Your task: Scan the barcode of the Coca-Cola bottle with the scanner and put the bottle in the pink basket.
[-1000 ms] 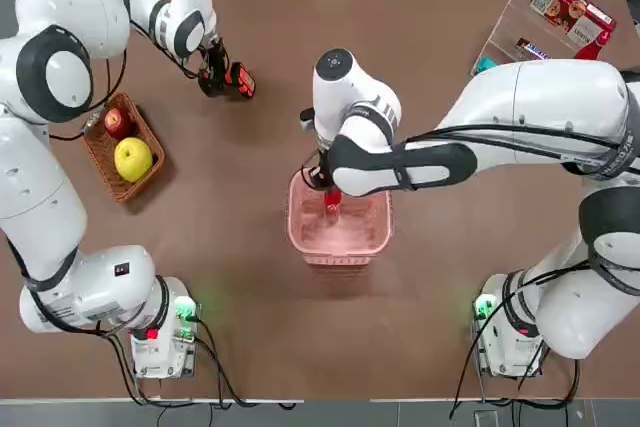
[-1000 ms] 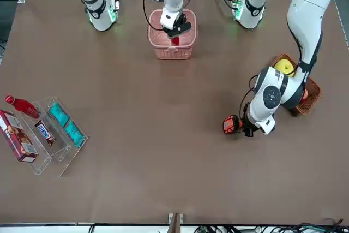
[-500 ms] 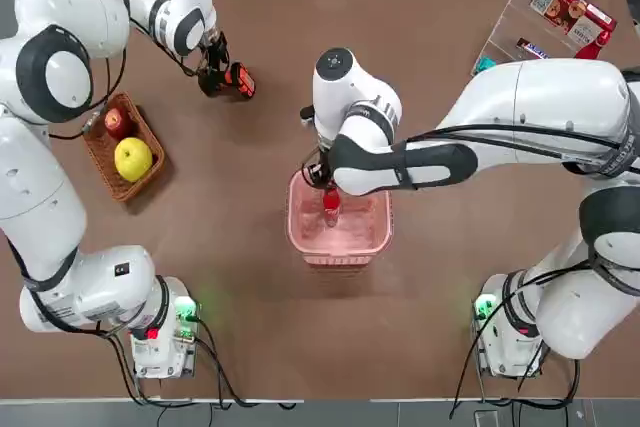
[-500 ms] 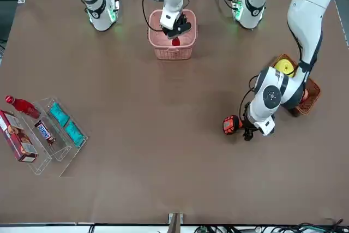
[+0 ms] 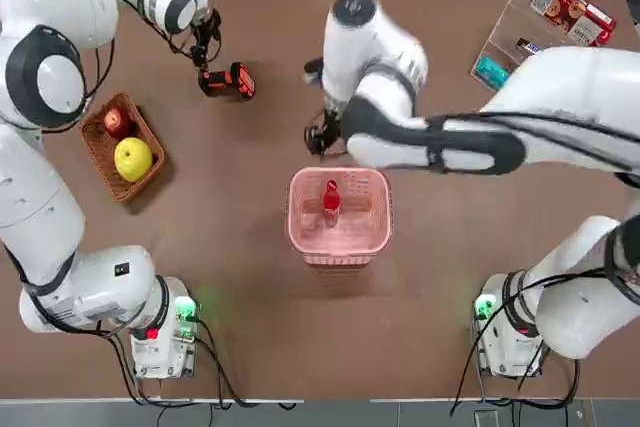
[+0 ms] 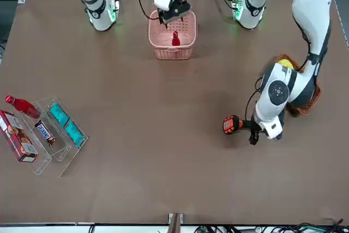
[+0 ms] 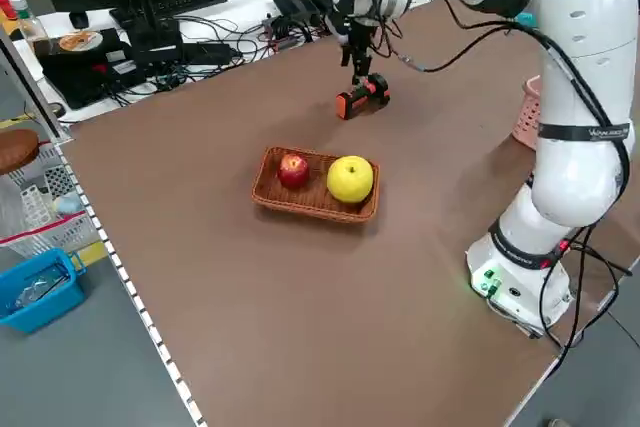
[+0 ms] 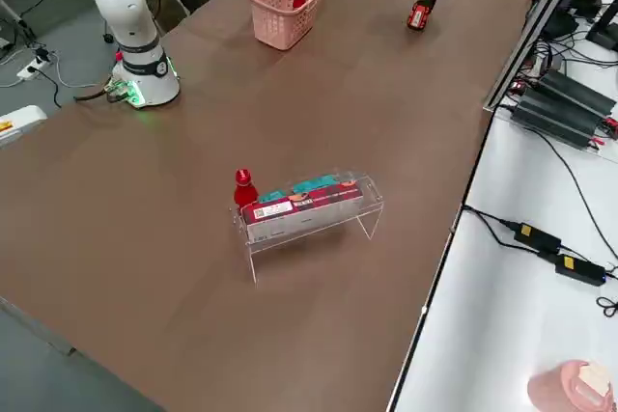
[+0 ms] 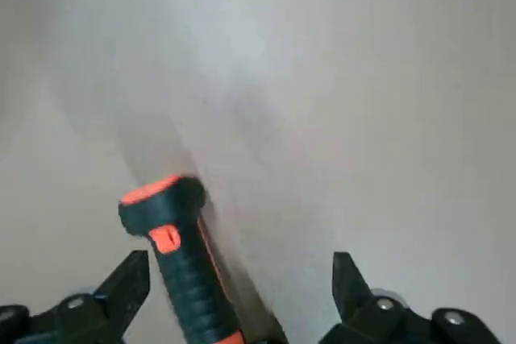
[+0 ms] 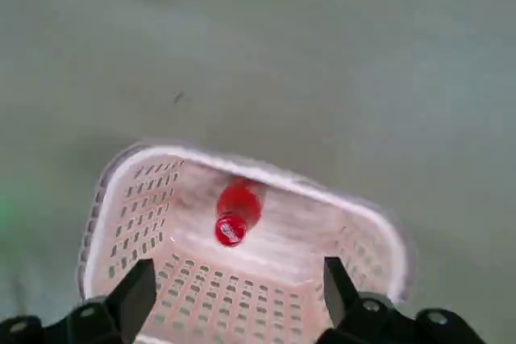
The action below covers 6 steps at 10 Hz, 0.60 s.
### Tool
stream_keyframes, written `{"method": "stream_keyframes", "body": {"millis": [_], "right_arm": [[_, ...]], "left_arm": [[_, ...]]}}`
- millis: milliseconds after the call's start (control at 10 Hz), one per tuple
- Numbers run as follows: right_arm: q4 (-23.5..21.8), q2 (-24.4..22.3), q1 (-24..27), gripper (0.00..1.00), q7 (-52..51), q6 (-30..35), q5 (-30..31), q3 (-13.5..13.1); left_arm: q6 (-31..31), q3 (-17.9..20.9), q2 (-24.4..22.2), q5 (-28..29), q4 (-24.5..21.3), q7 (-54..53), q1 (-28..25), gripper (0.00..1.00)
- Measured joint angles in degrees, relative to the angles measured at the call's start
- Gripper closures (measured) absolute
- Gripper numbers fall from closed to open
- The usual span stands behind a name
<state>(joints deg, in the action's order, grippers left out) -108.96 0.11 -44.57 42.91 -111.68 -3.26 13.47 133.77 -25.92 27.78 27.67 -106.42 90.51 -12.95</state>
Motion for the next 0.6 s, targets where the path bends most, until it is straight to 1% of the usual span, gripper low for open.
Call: {"method": "stream_keyframes", "body": {"millis": [100, 200, 300, 400, 500, 600], "right_arm": [[1.61, -2.16, 3.79, 0.01, -0.18, 2.57, 0.15, -1.87], [3.44, -3.18, 8.24, 0.00, -2.05, 3.78, 0.22, -3.49], [5.21, -3.31, 12.99, 0.00, -6.17, 4.20, 0.30, -4.71], [6.71, -3.22, 18.31, 0.00, -10.87, 4.92, 0.27, -5.33], [8.51, -3.15, 24.11, 0.00, -15.75, 7.16, 0.24, -5.63], [11.03, -3.05, 29.54, 0.00, -20.46, 10.60, 0.34, -5.92]], "left_arm": [[-0.18, 0.62, -1.56, 0.15, 0.02, -9.53, -1.80, 0.00], [-0.18, 2.21, -3.27, 0.12, 0.10, -20.03, -3.93, 0.00], [-0.10, 4.00, -4.81, -1.52, 0.35, -31.05, -6.11, 0.00], [-0.06, 5.44, -6.16, -6.07, 1.20, -42.57, -7.95, 0.00], [-1.37, 6.33, -7.50, -12.01, 2.84, -53.56, -9.14, 0.00], [-5.89, 6.70, -8.69, -16.05, 5.75, -60.07, -9.64, 0.00]]}}
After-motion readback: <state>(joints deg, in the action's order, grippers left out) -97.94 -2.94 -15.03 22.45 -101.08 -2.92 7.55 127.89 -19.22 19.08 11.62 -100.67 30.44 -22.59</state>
